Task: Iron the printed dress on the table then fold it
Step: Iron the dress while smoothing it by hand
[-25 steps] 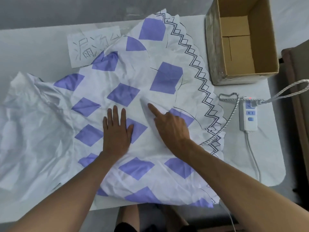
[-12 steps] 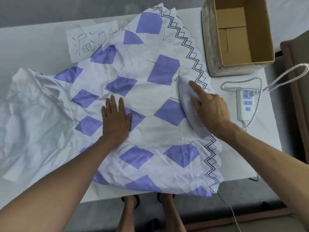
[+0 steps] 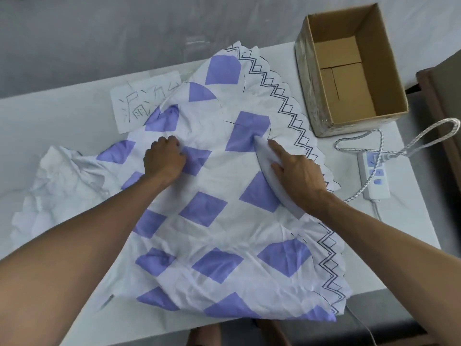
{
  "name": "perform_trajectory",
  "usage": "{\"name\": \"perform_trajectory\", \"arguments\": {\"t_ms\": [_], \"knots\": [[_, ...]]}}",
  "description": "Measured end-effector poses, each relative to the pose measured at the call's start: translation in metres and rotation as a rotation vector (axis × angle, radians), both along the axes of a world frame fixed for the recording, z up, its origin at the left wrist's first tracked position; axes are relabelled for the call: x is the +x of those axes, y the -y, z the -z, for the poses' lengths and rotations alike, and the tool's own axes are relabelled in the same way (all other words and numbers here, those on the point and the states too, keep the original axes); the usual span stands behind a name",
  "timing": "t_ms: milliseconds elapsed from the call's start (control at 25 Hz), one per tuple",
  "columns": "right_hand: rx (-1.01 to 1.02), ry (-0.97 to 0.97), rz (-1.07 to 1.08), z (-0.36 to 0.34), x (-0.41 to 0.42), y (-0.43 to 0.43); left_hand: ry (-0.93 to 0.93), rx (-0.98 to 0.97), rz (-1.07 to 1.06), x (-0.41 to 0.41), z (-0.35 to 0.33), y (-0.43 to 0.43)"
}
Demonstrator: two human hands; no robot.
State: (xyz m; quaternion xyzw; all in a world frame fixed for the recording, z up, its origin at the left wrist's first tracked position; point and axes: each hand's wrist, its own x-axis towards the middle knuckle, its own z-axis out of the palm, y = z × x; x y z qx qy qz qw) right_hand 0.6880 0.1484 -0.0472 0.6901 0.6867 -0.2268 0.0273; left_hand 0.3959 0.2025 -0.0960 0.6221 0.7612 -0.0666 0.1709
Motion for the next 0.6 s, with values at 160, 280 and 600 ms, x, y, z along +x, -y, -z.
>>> {"name": "perform_trajectory", "arguments": {"t_ms": [160,280,600], "knots": [[0.07,-0.016,0.03,-0.005,-0.02,-0.046,0.251,0.131,-0.083,0.007,0.0,-0.099],[0.083,-0.035,0.049,0.0,-0.027,-0.063,0.271,-0.038,-0.134,0.009,0.009,-0.163],[0.073,-0.012,0.19,-0.014,-0.01,-0.083,0.325,0.129,-0.204,0.006,0.006,-0.229]]}}
